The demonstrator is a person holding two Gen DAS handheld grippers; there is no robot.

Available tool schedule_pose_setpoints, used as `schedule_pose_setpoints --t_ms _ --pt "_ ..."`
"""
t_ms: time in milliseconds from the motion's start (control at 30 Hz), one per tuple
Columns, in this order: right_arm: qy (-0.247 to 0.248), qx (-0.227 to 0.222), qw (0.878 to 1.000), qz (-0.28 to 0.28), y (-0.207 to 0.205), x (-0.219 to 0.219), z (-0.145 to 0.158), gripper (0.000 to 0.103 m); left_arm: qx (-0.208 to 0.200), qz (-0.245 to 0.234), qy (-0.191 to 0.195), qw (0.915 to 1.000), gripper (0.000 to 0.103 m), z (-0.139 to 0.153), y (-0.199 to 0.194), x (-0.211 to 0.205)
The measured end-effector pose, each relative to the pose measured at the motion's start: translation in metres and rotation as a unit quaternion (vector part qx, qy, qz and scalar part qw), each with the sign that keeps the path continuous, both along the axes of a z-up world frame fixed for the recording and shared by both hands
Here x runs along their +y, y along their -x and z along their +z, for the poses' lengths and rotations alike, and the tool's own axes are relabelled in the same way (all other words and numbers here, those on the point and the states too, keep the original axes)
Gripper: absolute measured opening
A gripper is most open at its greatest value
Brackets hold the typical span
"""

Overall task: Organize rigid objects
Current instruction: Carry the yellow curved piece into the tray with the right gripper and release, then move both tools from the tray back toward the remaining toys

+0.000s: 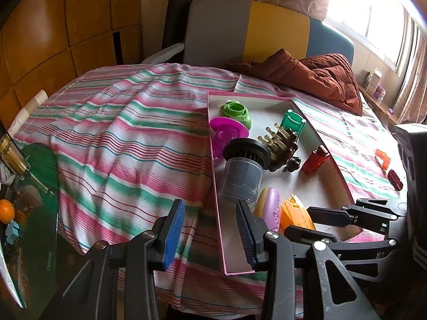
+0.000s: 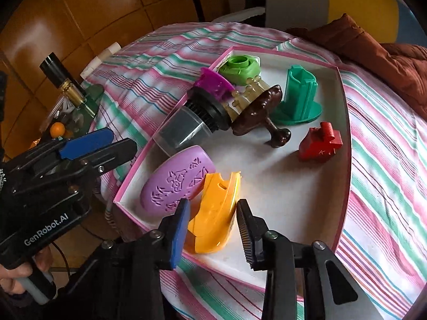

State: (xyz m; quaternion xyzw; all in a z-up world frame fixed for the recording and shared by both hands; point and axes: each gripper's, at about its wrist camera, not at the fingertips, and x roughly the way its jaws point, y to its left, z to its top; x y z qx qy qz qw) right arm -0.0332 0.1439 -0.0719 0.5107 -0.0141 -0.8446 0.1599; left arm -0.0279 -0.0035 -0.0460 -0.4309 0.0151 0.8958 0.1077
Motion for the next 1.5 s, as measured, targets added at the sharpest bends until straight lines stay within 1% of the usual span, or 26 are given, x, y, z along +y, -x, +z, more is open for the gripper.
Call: schedule_pose_setpoints --t_ms 133,200,267,400,533,600,733,800,833,933,1167,1267,1500 --pt "0.007 0.007 1.0 -0.008 -0.001 0.005 0.005 0.038 0.0 -0.003 0.001 1.0 0.04 0.001 0.0 0.002" --pt "0.008 0.013 1.0 -0.012 -0.002 0.008 0.009 0.043 0.001 -0.005 0.002 1.0 0.04 0.001 -0.001 0.003" --pt "0.009 0.02 1.0 -0.015 -0.003 0.011 0.014 0.045 0.002 -0.007 0.003 1.0 0.04 0.003 -0.002 0.004" --pt "0.002 0.032 0.999 -0.018 -0.005 0.014 0.021 0.049 0.004 -0.01 0.006 0.9999 0.04 0.004 -0.004 0.007" --pt "-0.008 0.041 0.999 -0.023 -0.008 0.021 0.025 0.05 0.006 -0.016 0.008 0.9998 0.04 0.005 -0.006 0.011" --pt "-0.014 0.046 0.998 -0.028 -0.011 0.026 0.027 0.053 0.009 -0.02 0.01 0.9997 0.04 0.006 -0.008 0.014" --pt "-0.022 0.055 0.997 -0.041 -0.013 0.038 0.032 0.056 0.01 -0.027 0.014 0.9995 0.04 0.007 -0.01 0.019" --pt "-0.025 0.059 0.997 -0.05 -0.015 0.046 0.034 0.062 0.012 -0.031 0.015 0.9993 0.04 0.008 -0.011 0.02" --pt "-0.025 0.062 0.996 -0.054 -0.016 0.05 0.035 0.063 0.012 -0.033 0.017 0.9993 0.04 0.009 -0.012 0.022" --pt "-0.031 0.067 0.995 -0.07 -0.018 0.064 0.038 0.064 0.015 -0.037 0.019 0.999 0.04 0.01 -0.013 0.025" --pt "-0.052 0.071 0.989 -0.121 -0.022 0.11 0.045 0.076 0.021 -0.053 0.024 0.9981 0.04 0.015 -0.015 0.036" --pt "-0.056 0.071 0.984 -0.152 -0.025 0.137 0.049 0.077 0.022 -0.061 0.027 0.9975 0.04 0.017 -0.015 0.044" --pt "-0.068 0.079 0.967 -0.233 -0.037 0.199 0.059 0.078 0.027 -0.085 0.028 0.9956 0.04 0.022 -0.016 0.064"
